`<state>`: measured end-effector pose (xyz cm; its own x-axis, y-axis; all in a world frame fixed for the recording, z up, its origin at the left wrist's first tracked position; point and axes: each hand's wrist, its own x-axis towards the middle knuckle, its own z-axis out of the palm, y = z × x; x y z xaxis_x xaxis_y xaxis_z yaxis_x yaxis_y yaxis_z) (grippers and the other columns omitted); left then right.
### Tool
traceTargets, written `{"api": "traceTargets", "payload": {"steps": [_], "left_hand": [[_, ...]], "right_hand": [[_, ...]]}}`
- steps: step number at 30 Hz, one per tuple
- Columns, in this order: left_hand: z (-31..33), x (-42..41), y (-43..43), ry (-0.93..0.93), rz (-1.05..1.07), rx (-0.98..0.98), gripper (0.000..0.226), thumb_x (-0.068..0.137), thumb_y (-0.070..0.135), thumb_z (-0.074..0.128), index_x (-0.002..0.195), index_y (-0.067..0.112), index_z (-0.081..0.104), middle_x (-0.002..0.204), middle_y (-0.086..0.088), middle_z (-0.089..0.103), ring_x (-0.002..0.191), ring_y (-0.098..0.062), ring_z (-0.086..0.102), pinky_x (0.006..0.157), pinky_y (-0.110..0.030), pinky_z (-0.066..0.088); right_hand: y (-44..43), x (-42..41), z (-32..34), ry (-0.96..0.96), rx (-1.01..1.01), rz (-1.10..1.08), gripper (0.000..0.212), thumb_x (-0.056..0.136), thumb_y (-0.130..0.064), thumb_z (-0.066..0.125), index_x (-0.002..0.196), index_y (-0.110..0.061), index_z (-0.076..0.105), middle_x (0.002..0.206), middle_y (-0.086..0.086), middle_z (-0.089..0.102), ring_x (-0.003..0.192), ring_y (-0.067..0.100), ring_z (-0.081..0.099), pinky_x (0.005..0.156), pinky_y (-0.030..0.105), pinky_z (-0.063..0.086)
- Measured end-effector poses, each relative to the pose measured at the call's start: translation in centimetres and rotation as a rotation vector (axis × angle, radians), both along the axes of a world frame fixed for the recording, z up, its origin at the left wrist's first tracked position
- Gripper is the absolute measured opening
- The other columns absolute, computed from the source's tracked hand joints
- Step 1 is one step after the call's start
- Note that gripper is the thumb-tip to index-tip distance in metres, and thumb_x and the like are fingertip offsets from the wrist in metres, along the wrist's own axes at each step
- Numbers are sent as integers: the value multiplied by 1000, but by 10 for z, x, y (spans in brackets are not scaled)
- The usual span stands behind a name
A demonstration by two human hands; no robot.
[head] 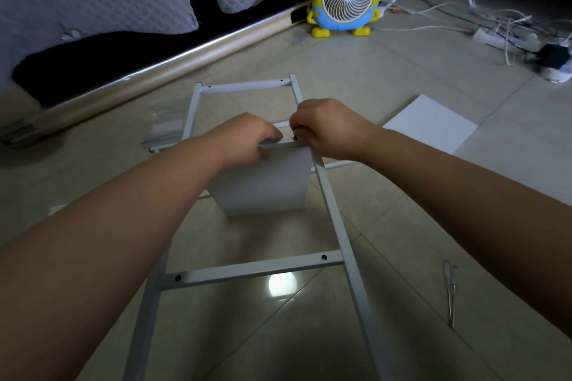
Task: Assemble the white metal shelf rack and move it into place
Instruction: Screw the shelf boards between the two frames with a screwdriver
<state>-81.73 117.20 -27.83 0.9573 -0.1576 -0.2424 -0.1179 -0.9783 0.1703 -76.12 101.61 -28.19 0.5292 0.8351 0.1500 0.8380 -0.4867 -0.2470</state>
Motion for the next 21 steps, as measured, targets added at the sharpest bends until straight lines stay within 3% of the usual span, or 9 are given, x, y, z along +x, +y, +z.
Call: {"api": "traceTargets", "payload": {"steps": [4, 10, 14, 18, 20, 21], "left_hand": [[-5, -4, 5, -34, 41, -78, 37, 88, 18, 60, 124, 11, 58, 124, -9, 60, 114, -25, 52, 88, -27, 38], [-10, -7, 10, -95, 50, -29, 26, 87, 29, 60, 99, 7, 64, 99, -13, 64, 95, -28, 56, 77, -32, 42], [-7, -14, 22, -33, 38, 113, 31, 87, 37, 58, 68, 18, 42, 76, -6, 52, 84, -25, 51, 66, -29, 34], [-9, -32, 43, -76, 59, 281, 36, 92, 48, 45, 90, 14, 56, 99, -10, 61, 100, -29, 56, 77, -31, 40], [-15, -39, 51, -272, 109, 155, 50, 83, 57, 41, 91, 15, 65, 103, -10, 62, 109, -30, 54, 90, -35, 37], [-18, -43, 54, -381, 191, -7, 52, 77, 57, 47, 99, 14, 67, 117, -13, 58, 119, -31, 47, 99, -38, 33]], "right_hand": [[3, 2, 1, 34, -9, -43, 22, 90, -7, 45, 95, 2, 65, 96, 18, 60, 93, 31, 54, 76, 31, 35], [-2, -6, -4, -6, 91, -76, 19, 85, -3, 49, 85, 7, 66, 84, 23, 62, 80, 35, 56, 67, 26, 30], [-4, -10, -3, -16, 61, -36, 21, 76, -5, 48, 73, 6, 66, 69, 21, 61, 64, 35, 57, 61, 26, 35], [-2, -14, -2, 17, 108, -119, 20, 83, -5, 51, 79, 6, 67, 76, 23, 62, 71, 36, 57, 66, 25, 32], [-1, -21, -4, 83, 190, -220, 18, 89, -5, 52, 87, 3, 68, 88, 21, 63, 84, 32, 57, 71, 20, 29], [1, -26, -6, 124, 245, -282, 18, 90, -6, 51, 90, 2, 68, 93, 19, 63, 89, 30, 56, 71, 18, 29]]}}
